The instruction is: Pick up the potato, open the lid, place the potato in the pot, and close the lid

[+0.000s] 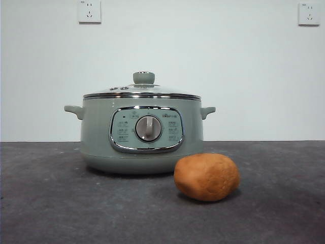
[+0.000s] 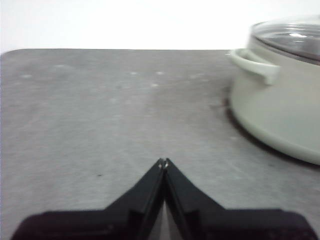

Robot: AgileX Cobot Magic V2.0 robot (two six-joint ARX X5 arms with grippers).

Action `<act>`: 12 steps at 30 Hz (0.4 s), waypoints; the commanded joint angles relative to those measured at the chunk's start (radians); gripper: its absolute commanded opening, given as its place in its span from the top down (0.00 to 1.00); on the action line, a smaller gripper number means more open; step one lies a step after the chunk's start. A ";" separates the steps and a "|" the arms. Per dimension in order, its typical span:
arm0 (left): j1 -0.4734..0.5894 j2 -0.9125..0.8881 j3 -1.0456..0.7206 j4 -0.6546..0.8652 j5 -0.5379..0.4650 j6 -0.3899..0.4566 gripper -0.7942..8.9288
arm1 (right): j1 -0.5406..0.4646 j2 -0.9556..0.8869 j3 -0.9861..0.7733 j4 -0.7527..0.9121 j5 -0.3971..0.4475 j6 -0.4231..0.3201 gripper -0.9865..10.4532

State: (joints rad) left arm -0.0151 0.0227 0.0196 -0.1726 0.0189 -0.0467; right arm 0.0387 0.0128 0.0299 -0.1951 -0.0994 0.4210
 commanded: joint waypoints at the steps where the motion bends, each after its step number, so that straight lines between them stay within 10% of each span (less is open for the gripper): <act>1: -0.002 -0.001 0.013 0.005 0.075 -0.008 0.92 | 0.000 0.003 0.036 -0.009 -0.014 0.303 0.92; 12: -0.002 0.075 0.177 -0.008 0.175 -0.266 0.92 | 0.000 0.139 0.314 -0.221 -0.224 0.465 0.92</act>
State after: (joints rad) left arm -0.0151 0.0906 0.1852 -0.1806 0.1802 -0.2581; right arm 0.0387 0.1379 0.3229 -0.4004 -0.3035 0.8658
